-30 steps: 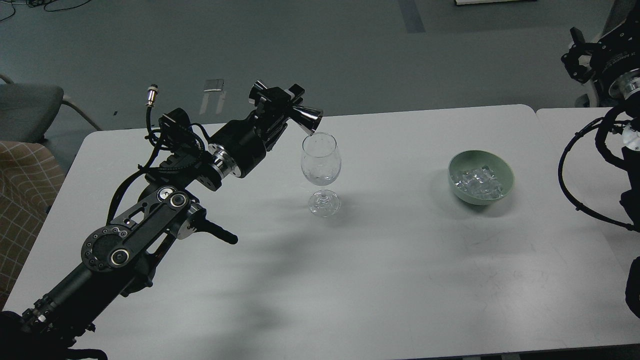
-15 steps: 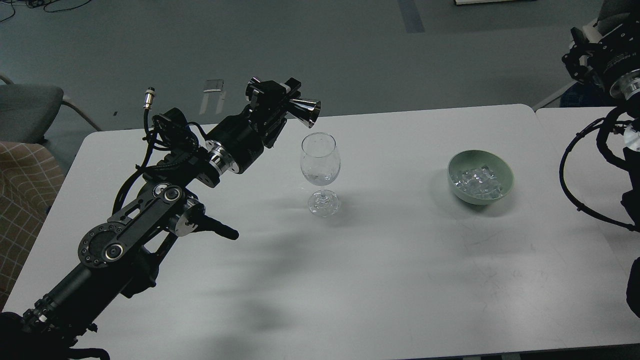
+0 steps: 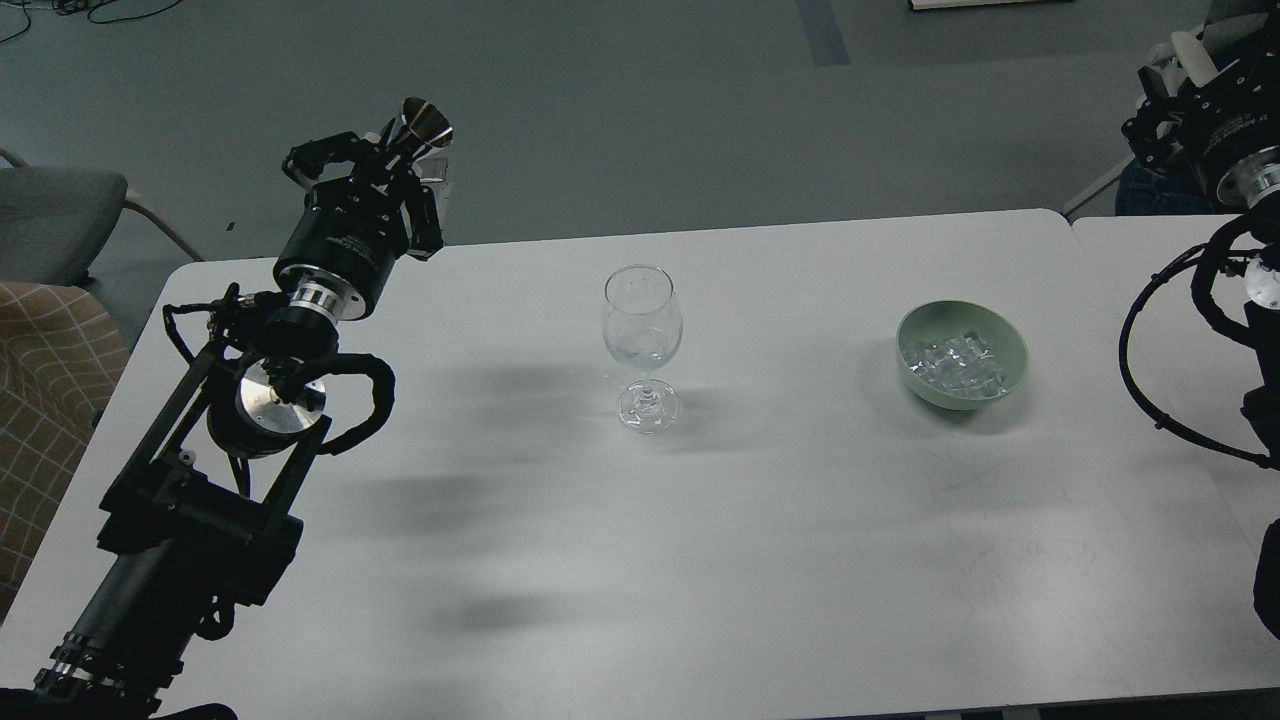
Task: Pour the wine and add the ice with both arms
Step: 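Bring the jigger back and set it down with the left gripper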
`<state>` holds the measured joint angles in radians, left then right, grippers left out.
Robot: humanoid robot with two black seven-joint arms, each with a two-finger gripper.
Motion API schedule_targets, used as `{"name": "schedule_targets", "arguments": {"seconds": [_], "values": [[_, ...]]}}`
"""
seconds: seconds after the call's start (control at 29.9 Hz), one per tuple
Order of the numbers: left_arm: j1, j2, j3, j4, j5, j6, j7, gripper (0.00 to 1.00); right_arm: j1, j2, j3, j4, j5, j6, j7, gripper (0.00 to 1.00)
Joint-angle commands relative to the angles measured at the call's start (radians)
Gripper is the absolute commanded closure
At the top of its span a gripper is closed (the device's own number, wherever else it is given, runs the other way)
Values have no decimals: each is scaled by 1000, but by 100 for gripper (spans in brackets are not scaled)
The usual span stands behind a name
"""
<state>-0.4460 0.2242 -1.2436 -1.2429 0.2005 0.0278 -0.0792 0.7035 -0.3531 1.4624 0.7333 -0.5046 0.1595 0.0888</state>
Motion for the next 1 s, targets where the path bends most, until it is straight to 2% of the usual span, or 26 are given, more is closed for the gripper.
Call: {"name": "schedule_targets", "arguments": {"seconds": [0.0, 0.17, 0.4, 0.47, 0.6, 0.74, 0.87, 0.97], "values": [[38, -11, -69, 62, -137, -25, -5, 99, -2, -4, -2, 2, -2, -6, -1, 0], [56, -19, -91, 183, -197, -84, -40, 99, -4, -10, -4, 3, -2, -14, -1, 0], [43, -78, -89, 391, -213, -124, -50, 99, -13, -10, -4, 8, -3, -21, -1, 0], [35, -89, -88, 419, -213, -146, -50, 99, -13, -10, -5, 6, -3, -21, -1, 0], [-19, -108, -82, 549, -213, -189, -50, 91, -12, -10, -5, 6, -3, -21, -1, 0], [-49, -108, -80, 612, -213, -223, -50, 87, -7, -9, -5, 5, -3, -24, -1, 0], [-65, -106, -80, 614, -213, -220, -50, 85, -9, -9, -5, 6, -3, -24, -1, 0], [-74, -103, -80, 616, -213, -216, -50, 78, -12, -9, -5, 6, -3, -24, -1, 0]]}}
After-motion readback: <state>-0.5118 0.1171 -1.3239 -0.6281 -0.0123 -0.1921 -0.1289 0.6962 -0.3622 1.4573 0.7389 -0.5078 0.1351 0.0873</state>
